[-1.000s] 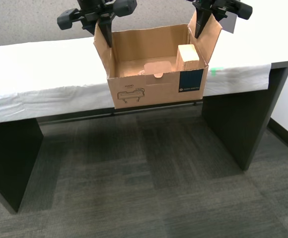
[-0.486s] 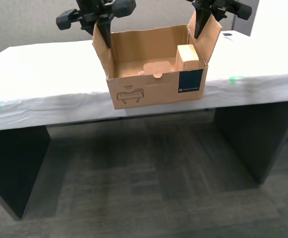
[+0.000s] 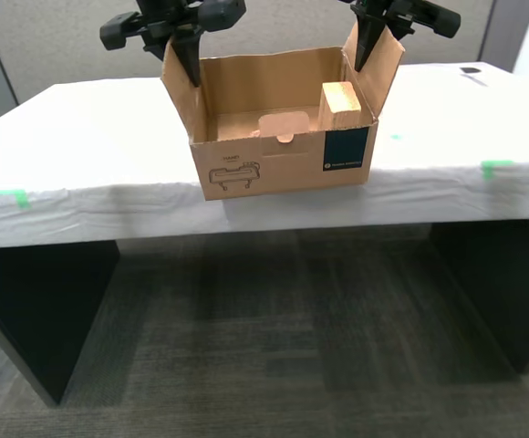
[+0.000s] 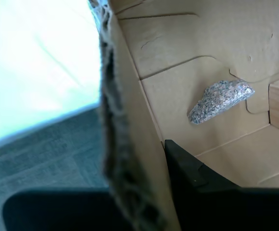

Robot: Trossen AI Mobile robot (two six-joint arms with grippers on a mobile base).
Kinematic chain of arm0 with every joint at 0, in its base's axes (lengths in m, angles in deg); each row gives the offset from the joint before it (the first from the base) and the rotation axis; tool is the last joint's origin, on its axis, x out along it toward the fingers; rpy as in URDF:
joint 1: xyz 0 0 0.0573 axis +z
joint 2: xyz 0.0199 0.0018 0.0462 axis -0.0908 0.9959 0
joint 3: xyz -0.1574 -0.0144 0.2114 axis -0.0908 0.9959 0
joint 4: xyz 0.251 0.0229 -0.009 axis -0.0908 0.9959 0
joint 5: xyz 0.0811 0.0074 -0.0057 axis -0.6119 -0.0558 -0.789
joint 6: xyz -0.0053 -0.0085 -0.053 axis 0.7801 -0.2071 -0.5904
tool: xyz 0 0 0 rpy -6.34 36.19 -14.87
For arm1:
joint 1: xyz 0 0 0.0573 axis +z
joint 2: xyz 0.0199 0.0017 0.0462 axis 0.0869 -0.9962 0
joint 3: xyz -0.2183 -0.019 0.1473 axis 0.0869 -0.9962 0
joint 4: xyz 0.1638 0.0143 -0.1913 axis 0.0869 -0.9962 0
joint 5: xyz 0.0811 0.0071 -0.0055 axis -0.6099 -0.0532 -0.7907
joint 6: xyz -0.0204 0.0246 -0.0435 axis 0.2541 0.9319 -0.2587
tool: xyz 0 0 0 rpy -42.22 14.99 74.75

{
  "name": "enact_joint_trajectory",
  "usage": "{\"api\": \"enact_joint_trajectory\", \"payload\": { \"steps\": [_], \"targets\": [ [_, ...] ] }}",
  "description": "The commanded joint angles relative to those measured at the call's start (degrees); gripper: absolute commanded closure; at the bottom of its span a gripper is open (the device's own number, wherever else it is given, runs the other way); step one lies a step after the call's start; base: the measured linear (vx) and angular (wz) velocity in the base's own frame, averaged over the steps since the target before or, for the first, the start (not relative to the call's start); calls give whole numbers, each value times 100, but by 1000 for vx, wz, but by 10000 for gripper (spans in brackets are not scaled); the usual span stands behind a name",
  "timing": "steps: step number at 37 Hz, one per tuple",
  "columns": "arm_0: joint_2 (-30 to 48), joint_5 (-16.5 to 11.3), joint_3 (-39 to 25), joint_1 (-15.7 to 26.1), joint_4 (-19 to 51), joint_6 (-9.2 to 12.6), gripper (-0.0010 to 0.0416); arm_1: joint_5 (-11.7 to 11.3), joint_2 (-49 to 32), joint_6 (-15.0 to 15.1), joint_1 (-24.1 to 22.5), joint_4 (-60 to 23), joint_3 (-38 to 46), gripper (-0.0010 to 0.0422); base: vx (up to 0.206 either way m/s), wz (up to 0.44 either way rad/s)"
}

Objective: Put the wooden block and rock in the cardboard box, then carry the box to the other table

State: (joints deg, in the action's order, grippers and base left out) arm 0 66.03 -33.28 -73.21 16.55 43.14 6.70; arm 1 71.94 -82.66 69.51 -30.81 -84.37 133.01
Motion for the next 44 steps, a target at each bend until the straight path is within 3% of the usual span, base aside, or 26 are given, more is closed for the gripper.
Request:
{"api": "enact_joint_trajectory", "payload": {
  "steps": [1,8,17,44],
  "targets": [
    [2,-122,-11,11,-79,61,406,118,4,138,4,37,7,412,143,96],
    [2,-122,-11,11,-59,92,406,120,4,144,9,308,9,413,141,76],
    [2,-122,-11,13,-50,157,406,120,4,382,17,341,9,413,148,44],
    [2,-122,-11,17,-15,229,406,116,-9,380,28,341,9,413,145,-3]
  ]
}}
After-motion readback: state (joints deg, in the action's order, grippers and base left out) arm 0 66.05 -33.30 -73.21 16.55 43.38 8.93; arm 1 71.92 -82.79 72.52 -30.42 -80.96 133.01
